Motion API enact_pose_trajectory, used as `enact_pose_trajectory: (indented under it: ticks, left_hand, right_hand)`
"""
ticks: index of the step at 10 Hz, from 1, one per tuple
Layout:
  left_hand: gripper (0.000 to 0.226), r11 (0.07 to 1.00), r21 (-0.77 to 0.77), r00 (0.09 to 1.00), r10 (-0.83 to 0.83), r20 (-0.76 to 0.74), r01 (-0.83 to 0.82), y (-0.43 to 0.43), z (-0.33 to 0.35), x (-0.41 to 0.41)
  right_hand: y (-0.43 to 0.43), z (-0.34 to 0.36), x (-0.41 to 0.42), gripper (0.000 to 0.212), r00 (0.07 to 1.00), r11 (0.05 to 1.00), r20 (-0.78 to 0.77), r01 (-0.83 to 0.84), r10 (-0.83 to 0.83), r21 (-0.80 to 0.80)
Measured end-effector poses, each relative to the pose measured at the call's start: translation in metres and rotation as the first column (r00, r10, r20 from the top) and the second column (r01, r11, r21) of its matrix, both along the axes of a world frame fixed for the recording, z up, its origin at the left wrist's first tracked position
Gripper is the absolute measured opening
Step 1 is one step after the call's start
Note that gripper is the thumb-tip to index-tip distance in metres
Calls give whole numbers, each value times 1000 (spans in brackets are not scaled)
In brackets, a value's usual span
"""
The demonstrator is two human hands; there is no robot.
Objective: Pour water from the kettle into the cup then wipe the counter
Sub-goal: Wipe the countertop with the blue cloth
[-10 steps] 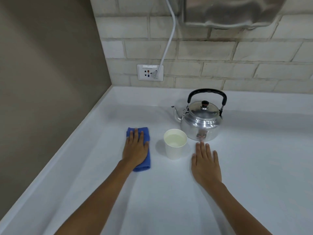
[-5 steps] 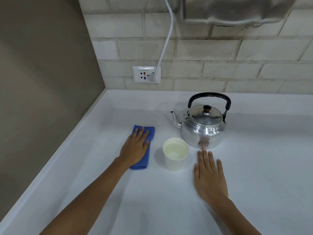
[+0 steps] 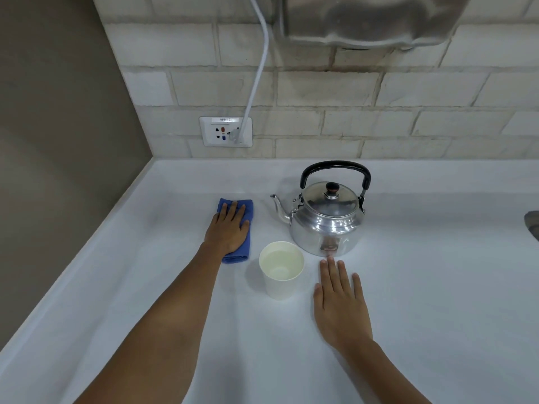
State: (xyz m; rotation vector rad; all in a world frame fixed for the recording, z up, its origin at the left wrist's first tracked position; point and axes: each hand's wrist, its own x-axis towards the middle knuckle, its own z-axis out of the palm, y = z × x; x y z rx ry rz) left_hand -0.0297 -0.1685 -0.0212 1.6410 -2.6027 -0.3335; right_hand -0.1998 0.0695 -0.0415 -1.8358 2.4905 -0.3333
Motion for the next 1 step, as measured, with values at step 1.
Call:
enact_pose_trajectory:
  ticks: [1]
  left_hand:
    - [58, 1000, 9, 1000, 6, -6, -6, 3, 3, 0]
  right_hand:
    - [-1, 1, 1, 63, 1000, 1000, 8, 16, -16, 5]
